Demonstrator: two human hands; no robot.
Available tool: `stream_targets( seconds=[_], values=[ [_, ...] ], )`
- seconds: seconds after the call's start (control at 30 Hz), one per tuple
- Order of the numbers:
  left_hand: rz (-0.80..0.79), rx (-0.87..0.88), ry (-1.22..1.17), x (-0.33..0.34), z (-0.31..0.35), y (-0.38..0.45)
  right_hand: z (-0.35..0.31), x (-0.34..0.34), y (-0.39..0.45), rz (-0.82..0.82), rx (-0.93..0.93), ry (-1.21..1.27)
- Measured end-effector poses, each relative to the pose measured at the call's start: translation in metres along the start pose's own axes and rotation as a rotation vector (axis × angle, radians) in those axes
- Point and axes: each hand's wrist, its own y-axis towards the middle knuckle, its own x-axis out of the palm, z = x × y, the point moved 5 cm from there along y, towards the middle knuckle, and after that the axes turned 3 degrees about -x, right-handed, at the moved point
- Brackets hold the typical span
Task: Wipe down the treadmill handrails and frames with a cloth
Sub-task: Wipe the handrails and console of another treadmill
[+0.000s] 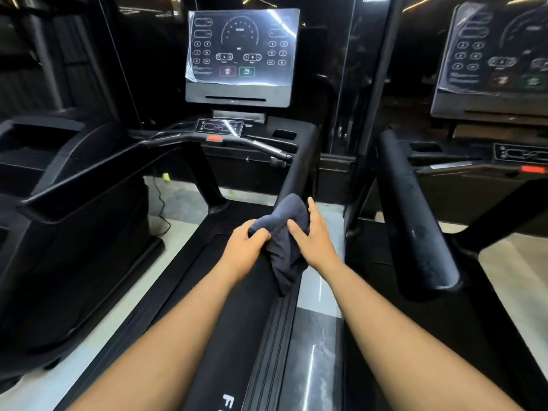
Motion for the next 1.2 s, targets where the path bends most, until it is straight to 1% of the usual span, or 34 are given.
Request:
stream_targets(
  seconds=[0.07, 0.1, 0.17, 0.23, 0.3, 0.33, 0.37, 0.4, 0.5, 0.6, 0.67, 0.77, 0.97, 1.07, 1.2],
  values=[
    [-0.018, -0.04, -0.114, -0.001, 0.008, -0.018, -0.005, 0.0, -0.023, -0.071, 0.12, 0.262],
    [-0.034, -0.059, -0.171, -0.001, 0.012, -0.027, -0.008, -0.004, -0.036, -0.063, 0.152, 0.331],
    [-0.024, -0.116, -0.271, 0.004, 0.016, -0.04, -0.011, -0.014, -0.052, -0.032, 0.151, 0.392],
    [-0.054, -0.187, -0.415, 0.011, 0.015, -0.052, -0.019, -0.025, -0.072, 0.061, 0.124, 0.433],
    [-0.21, -0.215, -0.507, 0.029, 0.015, -0.069, -0.024, -0.039, -0.091, 0.18, 0.112, 0.507],
    [-0.281, -0.195, -0.467, 0.037, 0.014, -0.077, -0.026, -0.045, -0.098, 0.237, 0.11, 0.516],
    [-0.32, -0.175, -0.425, 0.047, 0.012, -0.083, -0.025, -0.054, -0.106, 0.291, 0.114, 0.486],
    [-0.313, -0.154, -0.369, 0.052, 0.012, -0.086, -0.023, -0.06, -0.112, 0.328, 0.125, 0.432],
    [-0.226, -0.143, -0.335, 0.071, 0.012, -0.086, -0.016, -0.084, -0.132, 0.427, 0.172, 0.245],
    [-0.165, -0.107, -0.227, 0.101, 0.014, -0.082, -0.009, -0.111, -0.149, 0.533, 0.187, 0.082],
    [-0.108, -0.092, -0.115, 0.119, 0.011, -0.081, -0.004, -0.128, -0.157, 0.579, 0.21, -0.016],
    [-0.106, -0.115, 0.008, 0.154, 0.005, -0.072, 0.014, -0.159, -0.163, 0.598, 0.247, -0.135],
    [-0.249, -0.077, -0.132, 0.226, 0.013, -0.046, 0.03, -0.226, -0.144, 0.661, 0.289, -0.247],
    [-0.267, -0.097, -0.198, 0.255, 0.017, -0.034, 0.026, -0.248, -0.13, 0.693, 0.237, -0.313],
    [-0.248, -0.132, -0.241, 0.289, 0.026, -0.019, 0.028, -0.265, -0.108, 0.723, 0.187, -0.432]
  ],
)
